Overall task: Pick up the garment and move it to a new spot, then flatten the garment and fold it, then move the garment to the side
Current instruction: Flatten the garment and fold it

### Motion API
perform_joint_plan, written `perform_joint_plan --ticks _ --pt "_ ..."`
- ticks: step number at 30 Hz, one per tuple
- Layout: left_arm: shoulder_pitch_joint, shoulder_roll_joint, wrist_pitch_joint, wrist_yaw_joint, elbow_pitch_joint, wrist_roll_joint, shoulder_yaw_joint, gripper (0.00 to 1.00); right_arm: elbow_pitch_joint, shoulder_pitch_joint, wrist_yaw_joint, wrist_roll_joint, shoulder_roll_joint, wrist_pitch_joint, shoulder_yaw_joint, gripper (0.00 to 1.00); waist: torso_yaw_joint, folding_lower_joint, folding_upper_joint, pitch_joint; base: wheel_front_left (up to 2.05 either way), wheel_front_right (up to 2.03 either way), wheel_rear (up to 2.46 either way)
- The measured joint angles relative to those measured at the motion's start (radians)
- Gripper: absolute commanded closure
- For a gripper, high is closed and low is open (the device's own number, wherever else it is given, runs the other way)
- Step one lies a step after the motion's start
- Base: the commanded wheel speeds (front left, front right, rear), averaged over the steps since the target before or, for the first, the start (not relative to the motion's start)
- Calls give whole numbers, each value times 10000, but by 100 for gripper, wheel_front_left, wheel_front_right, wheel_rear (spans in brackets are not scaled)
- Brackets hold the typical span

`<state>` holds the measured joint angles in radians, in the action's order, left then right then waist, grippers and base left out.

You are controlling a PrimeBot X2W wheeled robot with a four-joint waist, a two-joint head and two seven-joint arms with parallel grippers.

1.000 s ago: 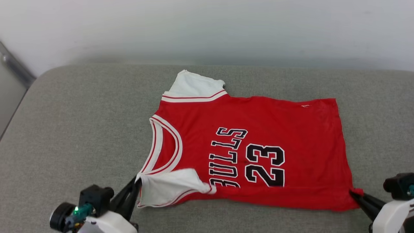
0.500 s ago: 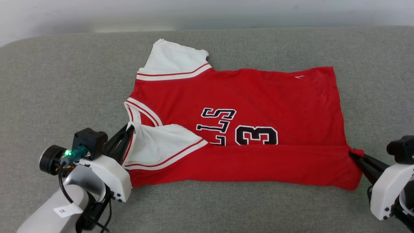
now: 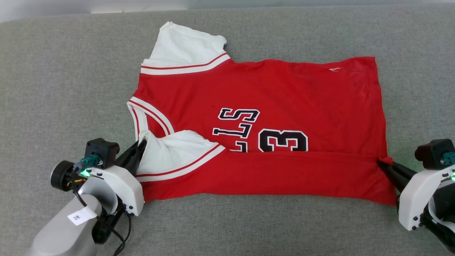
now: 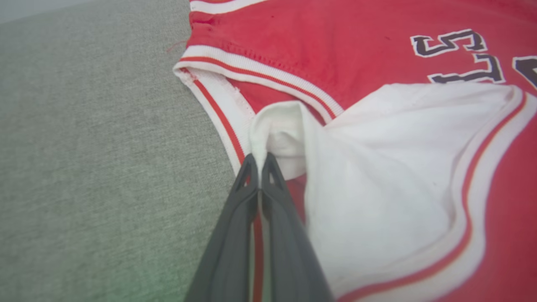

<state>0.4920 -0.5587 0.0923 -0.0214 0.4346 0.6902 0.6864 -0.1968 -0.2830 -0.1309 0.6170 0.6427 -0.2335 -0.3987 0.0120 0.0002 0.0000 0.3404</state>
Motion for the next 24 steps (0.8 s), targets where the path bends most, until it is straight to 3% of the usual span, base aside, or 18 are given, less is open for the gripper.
perform_joint_plan --ticks 2,3,4,12,15,24 --pt "70 107 186 150 326 40 6 100 -136 -46 0 188 -98 81 -33 100 6 0 0 -101 0 0 0" --pt "73 171 259 215 483 117 -17 77 -203 -46 0 345 -188 82 -35 62 11 0 0 -170 0 0 0" --pt "80 209 299 232 593 119 -10 0 -238 -47 0 408 -236 73 -50 0 19 0 0 -248 0 0 0" --pt "685 -328 305 405 508 52 -151 0 -46 -77 0 253 -102 311 50 0 183 -1 0 -1041 0 0 0" --pt "1024 -656 -240 382 2 -84 -136 0 54 -27 0 215 -86 314 209 0 297 -2 0 -1321 0 0 0" --pt "1872 -1615 -3931 763 -1582 886 61 0 366 217 0 40 -169 123 604 0 538 -2 0 -1660 0 0 0"
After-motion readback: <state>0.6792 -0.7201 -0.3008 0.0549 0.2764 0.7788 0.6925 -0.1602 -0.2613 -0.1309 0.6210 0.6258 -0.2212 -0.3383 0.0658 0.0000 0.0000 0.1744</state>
